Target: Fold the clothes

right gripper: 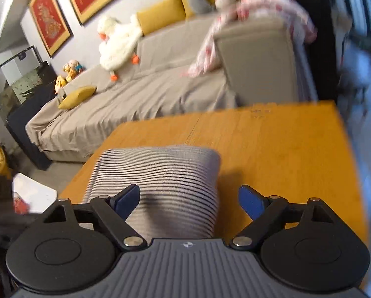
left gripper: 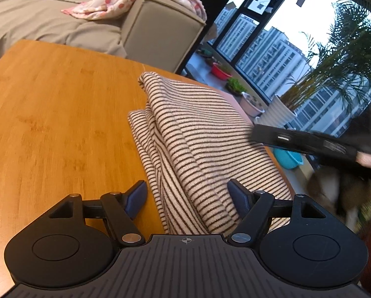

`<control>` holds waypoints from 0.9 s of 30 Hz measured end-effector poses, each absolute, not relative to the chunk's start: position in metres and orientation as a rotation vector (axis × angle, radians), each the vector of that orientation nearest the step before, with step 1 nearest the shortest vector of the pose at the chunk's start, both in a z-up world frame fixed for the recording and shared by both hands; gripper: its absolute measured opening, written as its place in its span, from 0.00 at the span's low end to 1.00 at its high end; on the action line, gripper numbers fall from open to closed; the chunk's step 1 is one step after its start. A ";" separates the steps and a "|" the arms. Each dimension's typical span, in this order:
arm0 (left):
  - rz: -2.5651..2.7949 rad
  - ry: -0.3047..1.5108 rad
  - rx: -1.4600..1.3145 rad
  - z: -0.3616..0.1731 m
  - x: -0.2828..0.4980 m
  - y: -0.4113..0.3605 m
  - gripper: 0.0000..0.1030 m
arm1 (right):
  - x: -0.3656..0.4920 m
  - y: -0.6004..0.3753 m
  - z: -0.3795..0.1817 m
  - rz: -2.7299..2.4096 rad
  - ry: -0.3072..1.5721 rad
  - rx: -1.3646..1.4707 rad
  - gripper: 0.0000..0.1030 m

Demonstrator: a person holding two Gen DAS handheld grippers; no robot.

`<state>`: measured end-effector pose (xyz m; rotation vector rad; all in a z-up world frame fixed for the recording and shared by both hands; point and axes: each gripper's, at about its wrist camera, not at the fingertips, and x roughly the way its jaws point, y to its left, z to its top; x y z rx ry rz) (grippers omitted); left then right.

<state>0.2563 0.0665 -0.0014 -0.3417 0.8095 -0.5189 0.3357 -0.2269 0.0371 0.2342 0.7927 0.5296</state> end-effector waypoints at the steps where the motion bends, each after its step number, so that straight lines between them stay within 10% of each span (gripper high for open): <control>1: -0.520 0.807 -0.336 -0.001 0.256 0.067 0.73 | 0.341 -0.223 0.034 0.536 0.812 0.239 0.96; 11: -0.551 0.805 -0.347 -0.002 0.261 0.066 0.70 | 0.321 -0.212 0.043 0.584 0.713 0.120 0.72; 27: -0.506 0.798 -0.281 0.009 0.255 0.057 0.72 | 0.362 -0.188 0.030 0.511 0.788 0.094 0.77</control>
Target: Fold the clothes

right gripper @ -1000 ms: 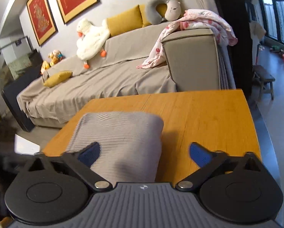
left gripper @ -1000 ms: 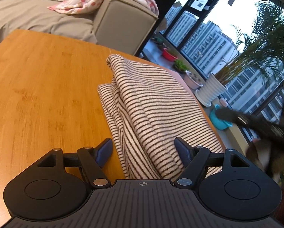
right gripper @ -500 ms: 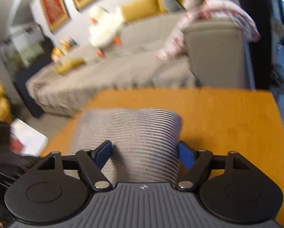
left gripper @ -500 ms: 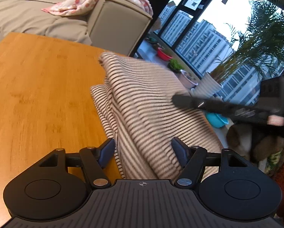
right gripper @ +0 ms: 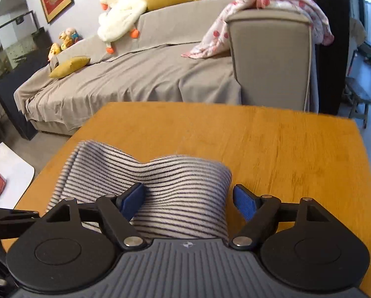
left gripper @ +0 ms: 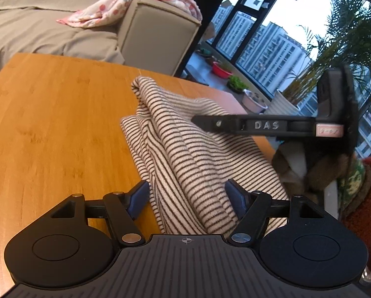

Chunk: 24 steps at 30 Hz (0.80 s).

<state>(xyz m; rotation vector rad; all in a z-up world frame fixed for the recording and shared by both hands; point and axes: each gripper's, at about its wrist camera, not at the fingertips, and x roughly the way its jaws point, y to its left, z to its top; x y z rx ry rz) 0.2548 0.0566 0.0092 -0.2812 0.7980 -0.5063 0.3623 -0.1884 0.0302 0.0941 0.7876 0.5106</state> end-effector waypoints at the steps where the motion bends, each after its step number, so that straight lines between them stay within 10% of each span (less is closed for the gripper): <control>1: -0.508 0.797 -0.278 0.010 0.254 0.057 0.72 | 0.361 -0.194 0.031 0.506 0.786 0.123 0.77; 9: -0.613 0.697 -0.347 0.044 0.239 0.062 0.42 | 0.324 -0.232 0.032 0.481 0.736 0.230 0.80; 24: -0.459 0.751 -0.188 0.030 0.249 0.060 0.56 | 0.287 -0.248 0.026 0.508 0.785 0.287 0.90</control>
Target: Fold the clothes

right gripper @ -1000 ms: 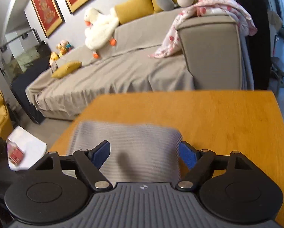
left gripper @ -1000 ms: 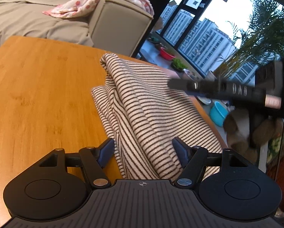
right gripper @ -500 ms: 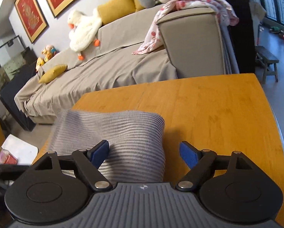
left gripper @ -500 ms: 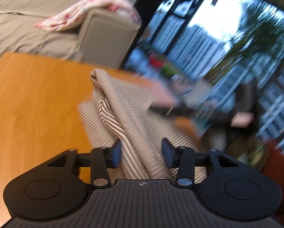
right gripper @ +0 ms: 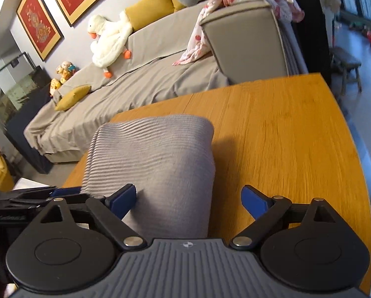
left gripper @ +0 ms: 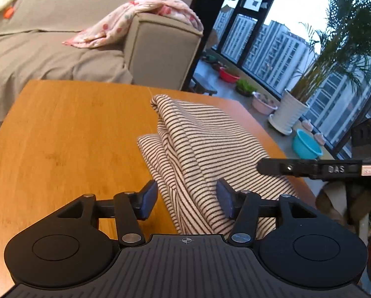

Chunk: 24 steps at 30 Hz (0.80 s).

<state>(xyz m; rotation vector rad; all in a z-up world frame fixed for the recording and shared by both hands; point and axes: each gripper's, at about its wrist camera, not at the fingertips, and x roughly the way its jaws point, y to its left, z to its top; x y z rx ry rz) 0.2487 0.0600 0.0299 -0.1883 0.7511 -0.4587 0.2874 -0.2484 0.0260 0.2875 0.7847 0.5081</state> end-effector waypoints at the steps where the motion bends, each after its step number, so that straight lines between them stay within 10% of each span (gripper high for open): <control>1: -0.457 0.753 -0.191 0.029 0.249 0.060 0.58 | 0.285 -0.249 0.025 0.512 0.787 0.288 0.90; 10: -0.455 0.755 -0.200 0.024 0.251 0.065 0.60 | 0.329 -0.243 0.015 0.572 0.881 0.412 0.96; 16: -0.444 0.762 -0.233 0.017 0.254 0.071 0.64 | 0.305 -0.193 0.058 0.684 0.665 0.096 0.62; 24: -0.405 0.759 -0.188 0.034 0.247 0.071 0.71 | 0.318 -0.212 0.035 0.559 0.782 0.180 0.70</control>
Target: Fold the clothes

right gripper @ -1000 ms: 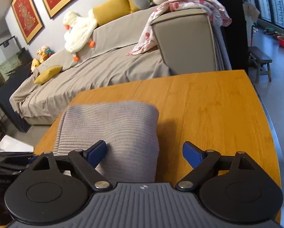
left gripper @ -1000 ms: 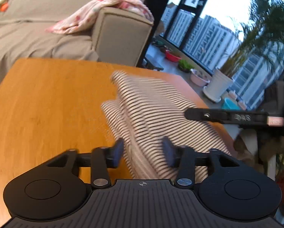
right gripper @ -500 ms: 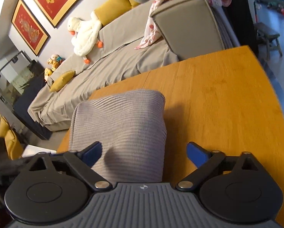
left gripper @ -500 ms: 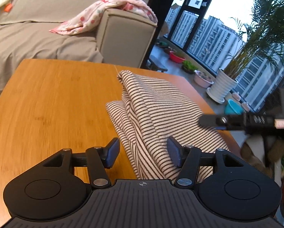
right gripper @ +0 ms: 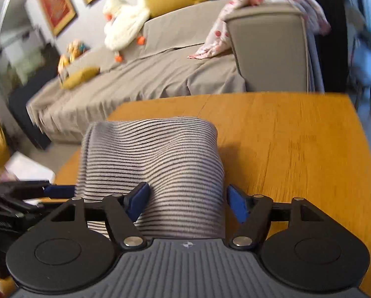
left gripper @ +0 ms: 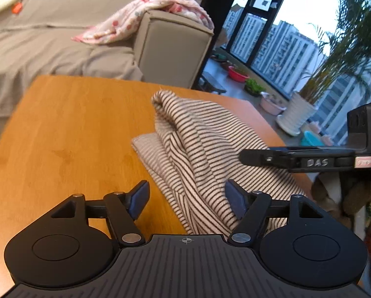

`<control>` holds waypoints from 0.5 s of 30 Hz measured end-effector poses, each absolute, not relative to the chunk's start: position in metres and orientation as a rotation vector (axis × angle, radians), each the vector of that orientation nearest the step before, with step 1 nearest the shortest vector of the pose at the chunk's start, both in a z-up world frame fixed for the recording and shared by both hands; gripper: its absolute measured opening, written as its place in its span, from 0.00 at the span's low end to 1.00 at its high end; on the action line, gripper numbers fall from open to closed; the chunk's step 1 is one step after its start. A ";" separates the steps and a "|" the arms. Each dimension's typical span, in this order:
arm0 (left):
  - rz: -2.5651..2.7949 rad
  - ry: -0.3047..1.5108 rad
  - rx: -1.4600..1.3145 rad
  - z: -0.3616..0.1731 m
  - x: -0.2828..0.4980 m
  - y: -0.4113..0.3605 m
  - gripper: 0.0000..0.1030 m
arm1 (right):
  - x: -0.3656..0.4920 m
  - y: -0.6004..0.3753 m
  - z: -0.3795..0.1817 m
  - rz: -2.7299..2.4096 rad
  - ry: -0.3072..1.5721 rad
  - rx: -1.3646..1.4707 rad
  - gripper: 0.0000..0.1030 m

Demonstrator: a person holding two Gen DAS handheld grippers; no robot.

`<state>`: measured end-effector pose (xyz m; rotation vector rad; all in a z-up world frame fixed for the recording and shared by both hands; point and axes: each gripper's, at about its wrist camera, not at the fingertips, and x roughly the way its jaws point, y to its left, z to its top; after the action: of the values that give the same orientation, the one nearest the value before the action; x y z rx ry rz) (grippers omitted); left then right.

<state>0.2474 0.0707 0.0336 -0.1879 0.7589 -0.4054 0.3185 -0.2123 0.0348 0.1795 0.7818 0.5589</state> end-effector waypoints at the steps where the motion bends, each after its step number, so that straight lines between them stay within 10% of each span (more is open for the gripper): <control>1: -0.409 0.761 -0.204 0.037 0.245 0.072 0.72 | 0.315 -0.215 0.037 0.560 0.774 0.179 0.74; 7: -0.536 0.873 -0.350 0.034 0.239 0.069 0.89 | 0.286 -0.246 0.032 0.596 0.806 0.258 0.87; 9: -0.556 0.907 -0.329 0.025 0.236 0.059 0.83 | 0.276 -0.254 0.025 0.601 0.825 0.299 0.87; 11: -0.561 0.899 -0.316 0.026 0.234 0.054 0.61 | 0.266 -0.254 0.021 0.617 0.832 0.304 0.64; 15: -0.608 0.838 -0.374 0.043 0.232 0.062 0.57 | 0.248 -0.237 0.045 0.639 0.778 0.213 0.63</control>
<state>0.2319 0.0621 0.0426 -0.3743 0.8380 -0.6079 0.2478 -0.2370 0.0454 0.2128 0.7780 0.6392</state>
